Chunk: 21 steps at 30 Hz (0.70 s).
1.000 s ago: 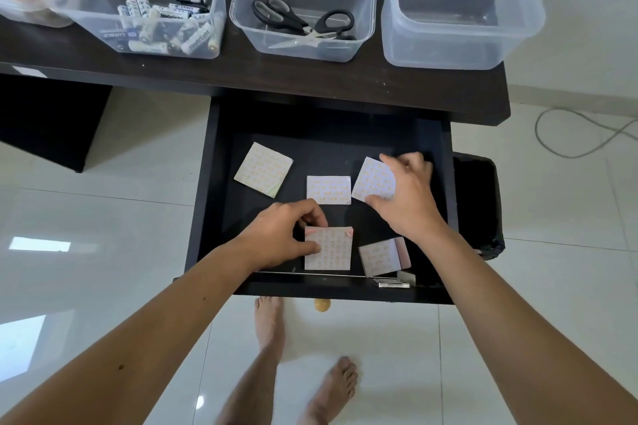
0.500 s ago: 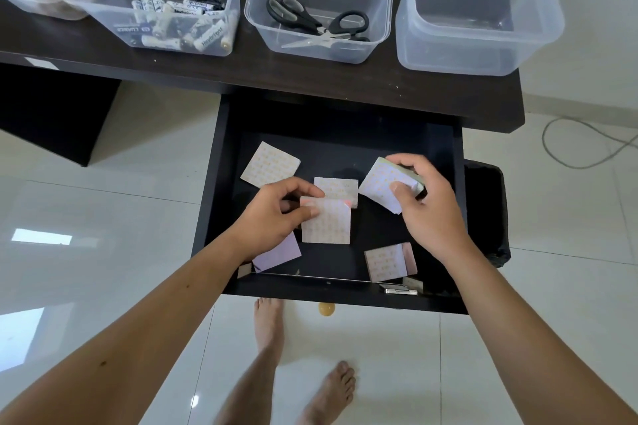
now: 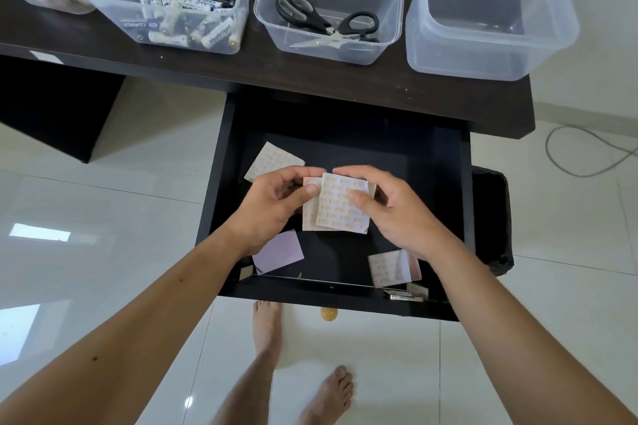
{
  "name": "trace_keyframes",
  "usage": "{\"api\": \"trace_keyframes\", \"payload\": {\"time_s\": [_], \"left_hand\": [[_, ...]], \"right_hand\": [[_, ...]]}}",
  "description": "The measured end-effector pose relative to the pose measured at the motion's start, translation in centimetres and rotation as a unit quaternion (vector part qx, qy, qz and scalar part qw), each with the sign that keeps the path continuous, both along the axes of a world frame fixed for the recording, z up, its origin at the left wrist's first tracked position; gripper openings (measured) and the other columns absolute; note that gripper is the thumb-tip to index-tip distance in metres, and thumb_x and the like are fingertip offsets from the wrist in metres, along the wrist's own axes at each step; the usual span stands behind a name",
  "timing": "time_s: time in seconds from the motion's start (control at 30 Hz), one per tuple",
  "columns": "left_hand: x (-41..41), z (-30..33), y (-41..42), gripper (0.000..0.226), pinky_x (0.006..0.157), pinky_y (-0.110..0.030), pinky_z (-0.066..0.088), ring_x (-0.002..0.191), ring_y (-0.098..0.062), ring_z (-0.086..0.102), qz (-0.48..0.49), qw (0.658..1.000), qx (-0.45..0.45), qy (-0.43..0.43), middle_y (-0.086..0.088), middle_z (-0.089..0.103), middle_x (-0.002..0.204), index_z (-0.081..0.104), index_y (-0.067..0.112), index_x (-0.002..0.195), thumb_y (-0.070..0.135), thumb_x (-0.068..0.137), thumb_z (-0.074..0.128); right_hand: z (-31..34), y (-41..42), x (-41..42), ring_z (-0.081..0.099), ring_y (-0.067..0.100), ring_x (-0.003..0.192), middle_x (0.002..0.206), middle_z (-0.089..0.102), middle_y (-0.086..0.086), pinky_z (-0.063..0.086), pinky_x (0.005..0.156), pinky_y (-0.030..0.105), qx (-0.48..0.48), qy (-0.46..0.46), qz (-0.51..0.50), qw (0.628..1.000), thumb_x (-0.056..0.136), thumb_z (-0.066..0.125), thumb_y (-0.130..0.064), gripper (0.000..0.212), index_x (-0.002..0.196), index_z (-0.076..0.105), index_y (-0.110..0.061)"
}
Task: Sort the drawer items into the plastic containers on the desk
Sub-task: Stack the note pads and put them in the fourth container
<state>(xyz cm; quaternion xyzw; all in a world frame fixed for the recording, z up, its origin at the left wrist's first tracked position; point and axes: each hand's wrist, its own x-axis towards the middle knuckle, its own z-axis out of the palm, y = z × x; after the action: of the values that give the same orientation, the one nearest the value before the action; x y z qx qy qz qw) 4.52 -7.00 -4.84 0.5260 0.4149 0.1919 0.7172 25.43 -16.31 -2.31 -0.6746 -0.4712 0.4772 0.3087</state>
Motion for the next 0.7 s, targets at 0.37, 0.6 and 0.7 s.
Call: {"api": "trace_keyframes", "payload": {"time_s": [0.37, 0.6, 0.7], "left_hand": [[-1.6, 1.7, -0.3, 0.051, 0.093, -0.033, 0.061, 0.119, -0.021, 0.070, -0.022, 1.000, 0.006, -0.012, -0.004, 0.070, 0.126, 0.057, 0.031, 0.143, 0.016, 0.097, 0.072], [-5.8, 4.0, 0.9, 0.047, 0.093, -0.042, 0.063, 0.117, -0.024, 0.072, -0.054, 0.996, 0.068, -0.005, -0.003, 0.074, 0.123, 0.053, 0.030, 0.138, 0.003, 0.101, 0.063], [-8.1, 4.8, 2.4, 0.042, 0.092, -0.037, 0.063, 0.114, -0.023, 0.073, -0.031, 0.994, 0.105, 0.008, -0.004, 0.075, 0.121, 0.054, 0.024, 0.135, 0.001, 0.101, 0.062]], "right_hand": [[0.2, 1.3, -1.9, 0.075, 0.015, 0.111, 0.117, 0.077, 0.000, 0.064, 0.093, 0.037, 0.004, 0.140, -0.081, 0.987, 0.097, 0.075, -0.016, 0.033, 0.128, 0.073, -0.028], [0.4, 3.8, -4.8, 0.071, 0.034, 0.114, 0.115, 0.076, 0.007, 0.062, 0.097, 0.055, 0.004, 0.151, -0.069, 0.986, 0.074, 0.090, -0.038, 0.050, 0.120, 0.075, -0.027], [0.0, 5.1, -5.5, 0.069, 0.037, 0.113, 0.108, 0.072, 0.012, 0.060, 0.098, 0.059, 0.012, 0.146, -0.083, 0.986, 0.077, 0.088, -0.045, 0.043, 0.115, 0.077, -0.029]]}}
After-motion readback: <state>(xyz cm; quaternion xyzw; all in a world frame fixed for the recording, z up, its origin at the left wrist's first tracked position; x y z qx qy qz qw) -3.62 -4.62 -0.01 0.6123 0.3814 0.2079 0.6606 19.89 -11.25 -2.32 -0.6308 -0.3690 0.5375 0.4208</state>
